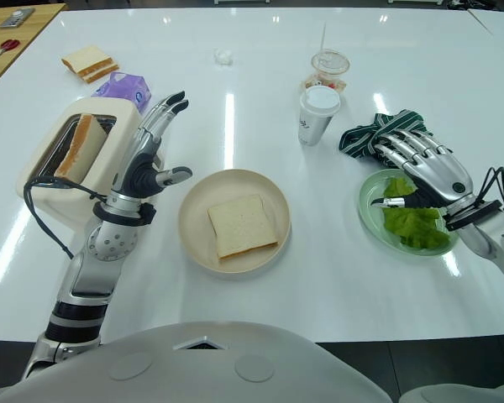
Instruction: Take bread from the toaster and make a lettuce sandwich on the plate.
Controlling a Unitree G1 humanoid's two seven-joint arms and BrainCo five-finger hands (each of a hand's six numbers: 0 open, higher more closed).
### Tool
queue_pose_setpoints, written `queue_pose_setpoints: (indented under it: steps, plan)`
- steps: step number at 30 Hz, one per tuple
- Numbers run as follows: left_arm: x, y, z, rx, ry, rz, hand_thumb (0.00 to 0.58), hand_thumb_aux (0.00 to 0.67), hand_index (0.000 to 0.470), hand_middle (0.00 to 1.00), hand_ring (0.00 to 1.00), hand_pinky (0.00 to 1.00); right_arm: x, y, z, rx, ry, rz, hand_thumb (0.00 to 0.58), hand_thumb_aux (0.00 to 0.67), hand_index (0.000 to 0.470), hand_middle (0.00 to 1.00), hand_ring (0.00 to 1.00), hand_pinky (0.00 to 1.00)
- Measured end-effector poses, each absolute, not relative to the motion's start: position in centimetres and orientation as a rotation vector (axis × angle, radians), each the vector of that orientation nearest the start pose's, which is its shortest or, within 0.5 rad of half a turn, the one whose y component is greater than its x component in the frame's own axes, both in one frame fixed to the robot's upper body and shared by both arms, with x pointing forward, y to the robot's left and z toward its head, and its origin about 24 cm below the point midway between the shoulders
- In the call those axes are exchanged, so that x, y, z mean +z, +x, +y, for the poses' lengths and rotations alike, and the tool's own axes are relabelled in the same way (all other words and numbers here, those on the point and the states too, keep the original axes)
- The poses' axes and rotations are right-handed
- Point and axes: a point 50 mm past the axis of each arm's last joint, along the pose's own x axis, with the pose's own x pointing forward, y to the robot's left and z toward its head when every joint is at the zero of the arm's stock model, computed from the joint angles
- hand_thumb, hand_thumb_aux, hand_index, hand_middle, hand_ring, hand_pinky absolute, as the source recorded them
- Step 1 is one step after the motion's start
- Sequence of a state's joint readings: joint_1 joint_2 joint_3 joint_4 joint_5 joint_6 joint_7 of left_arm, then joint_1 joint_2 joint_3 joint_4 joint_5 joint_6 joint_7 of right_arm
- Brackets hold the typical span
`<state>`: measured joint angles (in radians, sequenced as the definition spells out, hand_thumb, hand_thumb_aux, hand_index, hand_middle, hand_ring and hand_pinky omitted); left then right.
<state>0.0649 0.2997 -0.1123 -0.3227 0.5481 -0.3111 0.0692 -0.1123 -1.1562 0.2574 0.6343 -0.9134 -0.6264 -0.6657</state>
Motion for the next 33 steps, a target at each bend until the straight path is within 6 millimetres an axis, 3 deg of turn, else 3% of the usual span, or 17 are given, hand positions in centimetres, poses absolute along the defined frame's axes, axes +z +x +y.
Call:
queue_pose_setpoints:
  steps: [5,9,12,15,20,23,26,30,33]
  plan:
    - [12.1,22.2,14.4,-0.148,0.785,-0.593,0.000,0.000,0.000,0.00,0.00,0.00,7.7,21.9,-37.2,0.313,-1.841,-0.141,0.000,0.000,0.000,0.00,0.00,0.00]
    - [12.0,22.2,14.4,-0.149,0.785,-0.591,0.000,0.000,0.000,0.00,0.00,0.00,7.3,21.7,-37.5,0.338,-1.838,-0.098,0.005,0.003,0.002,0.00,0.00,0.00]
    - [12.0,22.1,14.4,-0.149,0.785,-0.589,0.000,0.000,0.000,0.00,0.00,0.00,7.2,21.7,-37.6,0.340,-1.840,-0.088,0.255,0.168,0.118,0.00,0.00,0.00]
    - [12.0,22.1,14.4,-0.151,0.785,-0.588,0.000,0.000,0.000,0.00,0.00,0.00,7.1,21.7,-38.0,0.331,-1.848,-0.064,0.366,0.263,0.184,0.00,0.00,0.00]
    - [11.9,22.1,14.4,-0.158,0.787,-0.583,0.000,0.000,0.000,0.00,0.00,0.00,6.3,21.6,-38.0,0.348,-1.842,-0.033,0.379,0.276,0.194,0.00,0.00,0.00]
    - [11.9,22.1,14.4,-0.159,0.788,-0.582,0.000,0.000,0.000,0.00,0.00,0.00,6.2,21.7,-38.1,0.349,-1.839,-0.028,0.334,0.234,0.164,0.00,0.00,0.00]
    - [11.8,22.1,14.4,-0.159,0.788,-0.580,0.000,0.000,0.000,0.00,0.00,0.00,6.0,21.5,-38.0,0.371,-1.825,-0.025,0.334,0.234,0.164,0.00,0.00,0.00]
    - [11.7,22.0,14.5,-0.160,0.788,-0.575,0.000,0.000,0.000,0.00,0.00,0.00,5.8,21.5,-37.9,0.382,-1.814,-0.019,0.438,0.339,0.238,0.00,0.00,0.00]
    - [11.7,22.0,14.5,-0.160,0.788,-0.575,0.000,0.000,0.000,0.00,0.00,0.00,5.5,21.3,-37.9,0.393,-1.808,-0.004,0.476,0.386,0.271,0.00,0.00,0.00]
